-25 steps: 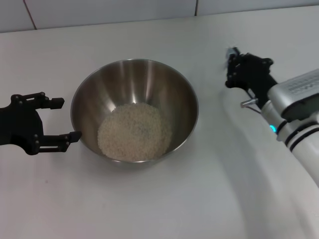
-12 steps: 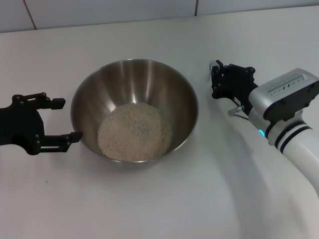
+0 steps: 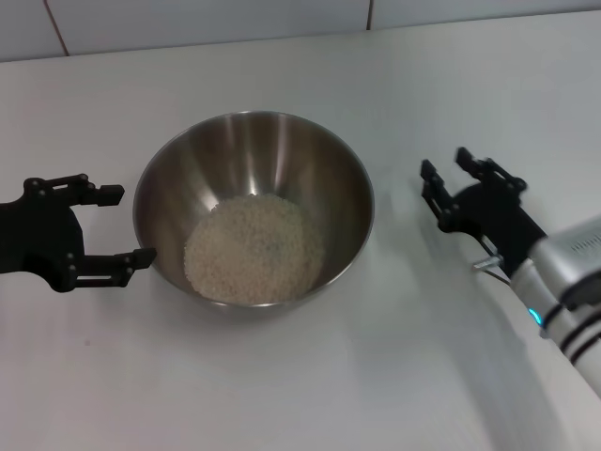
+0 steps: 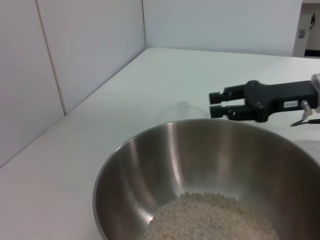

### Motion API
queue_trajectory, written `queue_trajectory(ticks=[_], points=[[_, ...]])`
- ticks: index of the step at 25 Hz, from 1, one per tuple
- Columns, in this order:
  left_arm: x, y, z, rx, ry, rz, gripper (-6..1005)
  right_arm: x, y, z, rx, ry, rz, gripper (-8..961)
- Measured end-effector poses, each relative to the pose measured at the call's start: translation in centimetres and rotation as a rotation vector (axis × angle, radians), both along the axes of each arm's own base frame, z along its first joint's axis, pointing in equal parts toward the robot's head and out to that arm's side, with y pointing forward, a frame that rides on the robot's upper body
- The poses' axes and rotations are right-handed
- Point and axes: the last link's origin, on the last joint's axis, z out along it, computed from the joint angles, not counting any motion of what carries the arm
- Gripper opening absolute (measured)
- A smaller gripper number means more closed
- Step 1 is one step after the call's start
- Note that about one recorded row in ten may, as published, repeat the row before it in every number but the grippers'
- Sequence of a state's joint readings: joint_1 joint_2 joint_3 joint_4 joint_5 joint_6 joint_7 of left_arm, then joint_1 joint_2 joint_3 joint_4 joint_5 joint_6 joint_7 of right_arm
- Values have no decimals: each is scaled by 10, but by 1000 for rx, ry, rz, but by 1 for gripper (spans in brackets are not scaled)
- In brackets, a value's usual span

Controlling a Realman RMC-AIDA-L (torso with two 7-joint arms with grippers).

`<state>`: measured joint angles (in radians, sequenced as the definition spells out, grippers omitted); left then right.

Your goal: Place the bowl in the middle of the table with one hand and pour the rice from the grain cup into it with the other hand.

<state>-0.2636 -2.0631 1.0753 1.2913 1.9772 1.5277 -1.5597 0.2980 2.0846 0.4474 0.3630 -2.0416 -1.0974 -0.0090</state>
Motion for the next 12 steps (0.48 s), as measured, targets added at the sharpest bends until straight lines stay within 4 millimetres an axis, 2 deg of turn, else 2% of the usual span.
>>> queue_trajectory(ticks=[1,4,6,7,8,9,10,11,12], points=[[0,0,0,0,0,0,842,0,0,0,0,0,0,338],[0,0,0,-2,-1,1,842,6,-21,10,67,40,1,441],[0,-1,0,-3,-1,2,842,14,-34,36,166,109,35,532],[-1,-1,-1,-3,-2,3,842,14,-34,36,166,109,35,578],[-1,-1,-1,-3,-2,3,842,14,-35,47,164,133,89,624],[-1,-2,-1,-5,-2,3,842,13,-34,56,141,152,147,655],[-1,-2,-1,-5,-2,3,842,6,-29,74,22,214,299,686],[-1,-2,-1,-5,-2,3,842,6,-29,74,22,214,299,716],[-2,-2,-1,-5,-1,4,842,3,-24,82,-58,236,364,747]])
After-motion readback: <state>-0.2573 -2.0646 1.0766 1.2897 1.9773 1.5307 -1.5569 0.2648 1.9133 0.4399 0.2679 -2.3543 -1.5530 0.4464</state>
